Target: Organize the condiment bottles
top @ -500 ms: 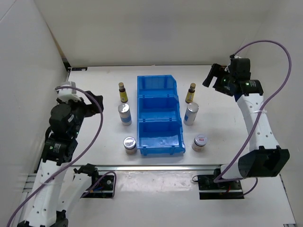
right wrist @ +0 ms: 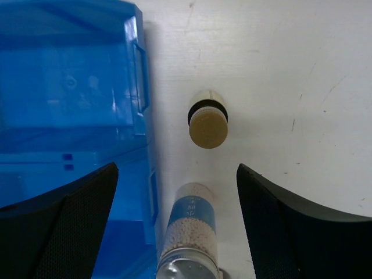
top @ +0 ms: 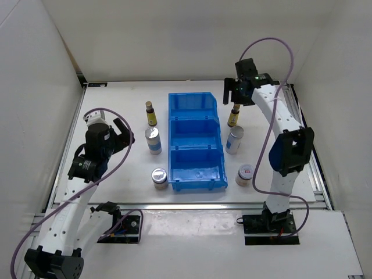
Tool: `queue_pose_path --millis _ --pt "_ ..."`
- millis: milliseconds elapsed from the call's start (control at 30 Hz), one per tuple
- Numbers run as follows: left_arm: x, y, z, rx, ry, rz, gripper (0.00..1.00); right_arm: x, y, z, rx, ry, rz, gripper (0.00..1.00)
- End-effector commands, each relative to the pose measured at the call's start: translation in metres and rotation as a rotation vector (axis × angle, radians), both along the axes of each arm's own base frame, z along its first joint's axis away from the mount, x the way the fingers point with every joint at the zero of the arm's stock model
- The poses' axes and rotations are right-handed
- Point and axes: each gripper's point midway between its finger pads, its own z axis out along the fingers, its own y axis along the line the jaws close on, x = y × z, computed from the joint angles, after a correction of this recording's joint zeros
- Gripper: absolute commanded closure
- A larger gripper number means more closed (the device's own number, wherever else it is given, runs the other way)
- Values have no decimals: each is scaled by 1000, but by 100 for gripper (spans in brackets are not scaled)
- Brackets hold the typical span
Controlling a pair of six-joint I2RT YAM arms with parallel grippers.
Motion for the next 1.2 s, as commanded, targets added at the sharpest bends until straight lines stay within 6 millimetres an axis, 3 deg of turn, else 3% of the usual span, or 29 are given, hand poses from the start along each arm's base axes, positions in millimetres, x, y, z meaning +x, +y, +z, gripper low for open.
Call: queue_pose_path --millis 0,133,267,533,600,833,933,1133,1167 --pt "-5 10 -10 47 12 25 0 -3 -14 -3 -95 4 -35 15" --pt "-7 7 -26 58 65 0 0 7 -20 -29 -150 40 -62 16" --pt "-8 -1 -36 33 100 -28 0 14 -22 -38 -174 49 -76 19" --pt "1 -3 -51 47 168 -29 0 31 -30 -62 -169 74 -88 44" --pt "1 -3 -53 49 177 -29 0 36 -27 -65 -158 68 -82 45" --pt "2 -5 -56 45 187 -37 0 43 -25 -62 -123 52 -84 75" --pt "2 -5 -56 45 187 -37 0 44 -24 -52 -115 26 -85 87" --pt "3 -5 -61 49 205 -37 0 44 -24 -28 -100 -22 -88 100" --pt "2 -6 -61 44 206 -44 0 47 -24 -11 -92 -68 -83 100"
